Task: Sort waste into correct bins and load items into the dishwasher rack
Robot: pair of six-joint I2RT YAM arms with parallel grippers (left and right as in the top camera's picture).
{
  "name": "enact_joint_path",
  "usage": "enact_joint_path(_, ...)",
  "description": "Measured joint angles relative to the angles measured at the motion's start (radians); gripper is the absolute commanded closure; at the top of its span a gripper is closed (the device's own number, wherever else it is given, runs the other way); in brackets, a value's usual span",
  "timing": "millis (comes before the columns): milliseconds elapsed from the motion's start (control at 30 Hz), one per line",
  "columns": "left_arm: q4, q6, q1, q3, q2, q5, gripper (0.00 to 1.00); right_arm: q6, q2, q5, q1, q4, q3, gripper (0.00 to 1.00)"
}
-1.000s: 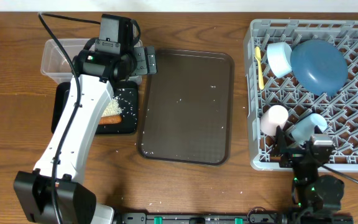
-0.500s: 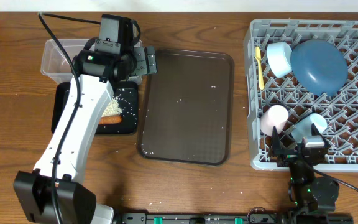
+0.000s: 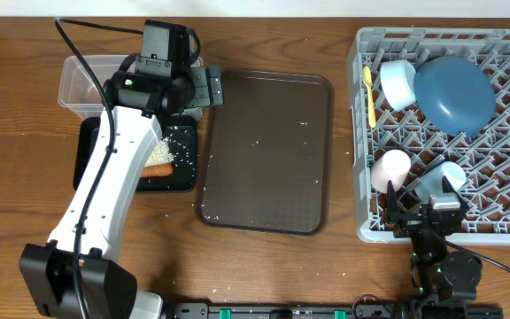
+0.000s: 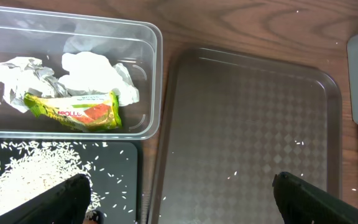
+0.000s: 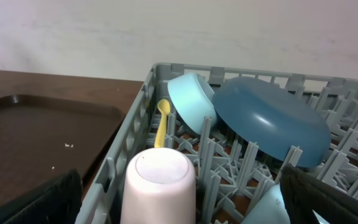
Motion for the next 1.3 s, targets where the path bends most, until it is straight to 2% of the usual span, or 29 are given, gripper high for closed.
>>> enact_joint_path(600,-0.048,0.0,0.0,-0.007,-0.024,0.0,0.04,-0.002,0.0,0.0,0.0,0.0,0.0,0.01)
enact_joint_path(700,0.025,0.018,0.0,-0.039,-0.102,0.0,0.04,-0.002,0.0,0.0,0.0,0.0,0.0,0.01)
enact_joint_path(833,0.159,0.117,0.002,-0.11,-0.264,0.0,0.04,-0.002,0.0,0.0,0.0,0.0,0.0,0.01)
enact_joint_path(1033,0.363,0.196,0.059,-0.357,-0.524,0.003,0.04,-0.003,0.0,-0.003,0.0,0.0,0.0,0.01)
enact_joint_path(1133,0.534,0.208,0.095,-0.579,-0.665,0.003,0.04,-0.003,0.0,-0.003,0.0,0.002,0.0,0.01)
enact_joint_path(1300,0.697,0.219,0.132,-0.922,-0.874,0.003,0.04,-0.003,0.0,-0.004,0.0,0.002,-0.001,0.01)
